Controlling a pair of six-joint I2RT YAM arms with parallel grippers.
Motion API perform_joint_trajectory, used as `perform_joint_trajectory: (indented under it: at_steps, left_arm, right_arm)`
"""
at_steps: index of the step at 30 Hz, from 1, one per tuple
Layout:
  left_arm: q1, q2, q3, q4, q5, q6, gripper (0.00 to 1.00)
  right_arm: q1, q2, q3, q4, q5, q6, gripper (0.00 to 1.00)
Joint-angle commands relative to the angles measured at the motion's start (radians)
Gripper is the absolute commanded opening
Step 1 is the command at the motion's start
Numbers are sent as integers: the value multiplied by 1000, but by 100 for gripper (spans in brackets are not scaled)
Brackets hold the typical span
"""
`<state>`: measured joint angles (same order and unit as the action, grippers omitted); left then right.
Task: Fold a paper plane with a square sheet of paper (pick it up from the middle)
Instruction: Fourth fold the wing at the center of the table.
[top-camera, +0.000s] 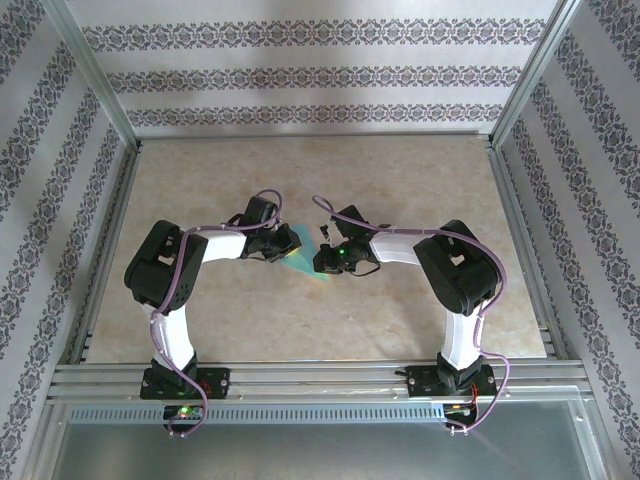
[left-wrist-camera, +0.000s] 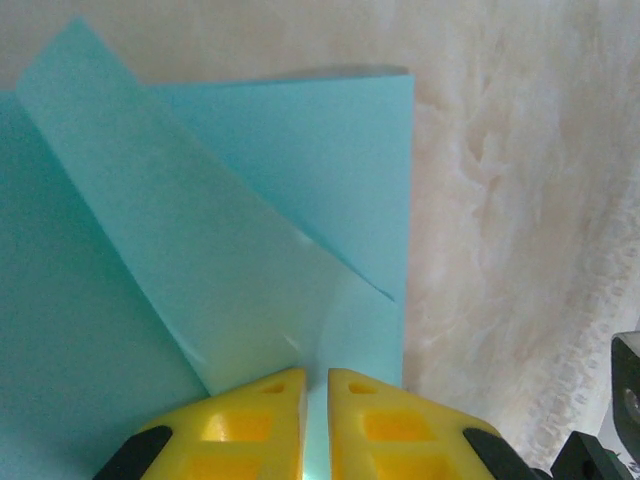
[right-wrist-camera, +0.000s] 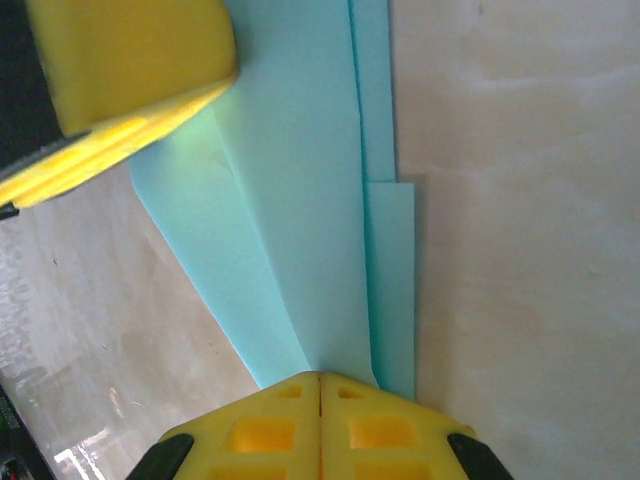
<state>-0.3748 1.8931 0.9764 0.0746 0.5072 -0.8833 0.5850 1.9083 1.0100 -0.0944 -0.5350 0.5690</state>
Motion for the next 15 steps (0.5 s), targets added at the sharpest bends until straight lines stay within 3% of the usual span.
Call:
perform_joint_trajectory:
  at_steps: [1,15]
  left_arm:
    - [45,30,37,-61,-56,63,14]
    - [135,102,112,-139,-62,177,14]
  right_arm:
    - [-5,66,-45,-182,138,-35,7]
    - [-5,72,-45,-200,150,-44,7]
